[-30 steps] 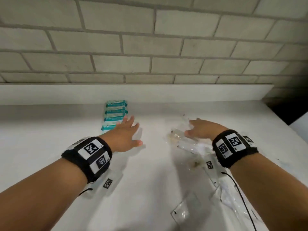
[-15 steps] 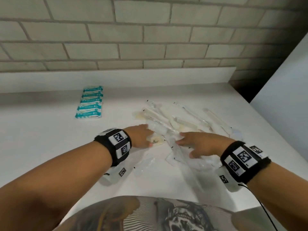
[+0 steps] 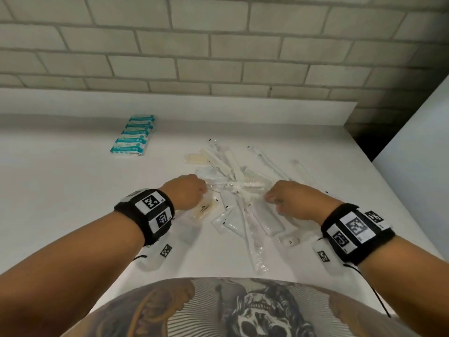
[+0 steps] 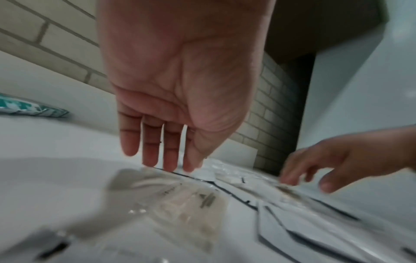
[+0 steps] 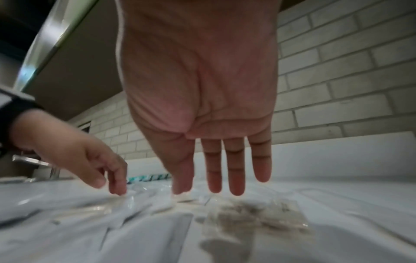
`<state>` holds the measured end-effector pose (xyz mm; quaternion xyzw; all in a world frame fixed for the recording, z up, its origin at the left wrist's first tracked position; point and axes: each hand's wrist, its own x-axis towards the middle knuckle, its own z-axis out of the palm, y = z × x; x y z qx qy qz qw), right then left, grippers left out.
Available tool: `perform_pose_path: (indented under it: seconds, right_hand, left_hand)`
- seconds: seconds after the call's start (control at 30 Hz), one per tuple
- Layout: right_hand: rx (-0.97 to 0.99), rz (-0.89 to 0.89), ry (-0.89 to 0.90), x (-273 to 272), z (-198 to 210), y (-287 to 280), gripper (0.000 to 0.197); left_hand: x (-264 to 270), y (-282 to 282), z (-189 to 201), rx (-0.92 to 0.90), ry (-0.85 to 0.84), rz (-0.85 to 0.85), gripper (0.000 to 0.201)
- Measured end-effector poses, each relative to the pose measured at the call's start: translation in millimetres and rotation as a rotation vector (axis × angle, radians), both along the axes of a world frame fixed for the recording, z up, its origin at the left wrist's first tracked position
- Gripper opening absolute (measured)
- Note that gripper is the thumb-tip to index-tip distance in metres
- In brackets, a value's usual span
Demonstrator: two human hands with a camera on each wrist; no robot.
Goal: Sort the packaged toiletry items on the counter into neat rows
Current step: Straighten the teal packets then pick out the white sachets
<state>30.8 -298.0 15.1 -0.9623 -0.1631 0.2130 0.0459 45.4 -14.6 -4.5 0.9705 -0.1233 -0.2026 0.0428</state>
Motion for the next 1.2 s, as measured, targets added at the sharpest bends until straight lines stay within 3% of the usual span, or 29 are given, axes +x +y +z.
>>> perform_pose_path:
  seconds: [0.17,0.27,0.43,0.57,0.63,0.8,0.93,1.03,1.1,1.2]
  right_hand:
    - [-0.037,0.093,0.16,-7.6,-6.3,-0.5,0.037]
    - [-0.043,0.02,0.066,-0.6,-8.3,-0.2,0.035]
    - [-0.119,-0.198,0.045,3.0,-18.9,7.5,0.073]
    - [-0.133,-0.193,0.142,18.8,-16.5,11.0,0.079]
    - [-0.15,-0.134,0.188,24.4,-11.3,12.1,0.069]
    - [-0.218,-0.003,0.133,38.5,1.1,16.5,0.044]
    - [-0.166,0.073,0.144,46.6,15.7,29.6,0.06]
    - [-0.065,0.231,0.304,33.2,15.8,41.6,0.082]
    - [-0.116,0.297,0.374,26.0,9.8,43.1,0.085]
    - [-0.206,0.266,0.227,29.3,16.9,26.2,0.058]
  left_hand:
    - [27.2,-12.6,-2.9,-0.029,-0.032,-0.02,0.052]
    - [35.1,-16.0,-8.7,0.04,-0.04,-0.026,0.057]
    - [38.5,-21.9,-15.4,-0.02,-0.139,0.078,0.05]
    - [31.5,-27.3,-15.1,-0.039,-0.025,0.134,0.074]
    - [26.8,-28.8,-13.4,-0.059,0.014,0.159,0.079]
    - [19.3,-22.4,-15.6,-0.021,0.028,0.152,0.066]
    - [17.2,-9.4,-12.0,0.0,0.026,0.22,0.063]
    - [18.5,-0.8,-10.0,-0.009,-0.006,0.277,0.055]
    - [19.8,-2.9,-5.8,-0.059,-0.021,0.287,0.045]
    - [21.0,-11.7,0.1,-0.168,-0.059,0.288,0.039]
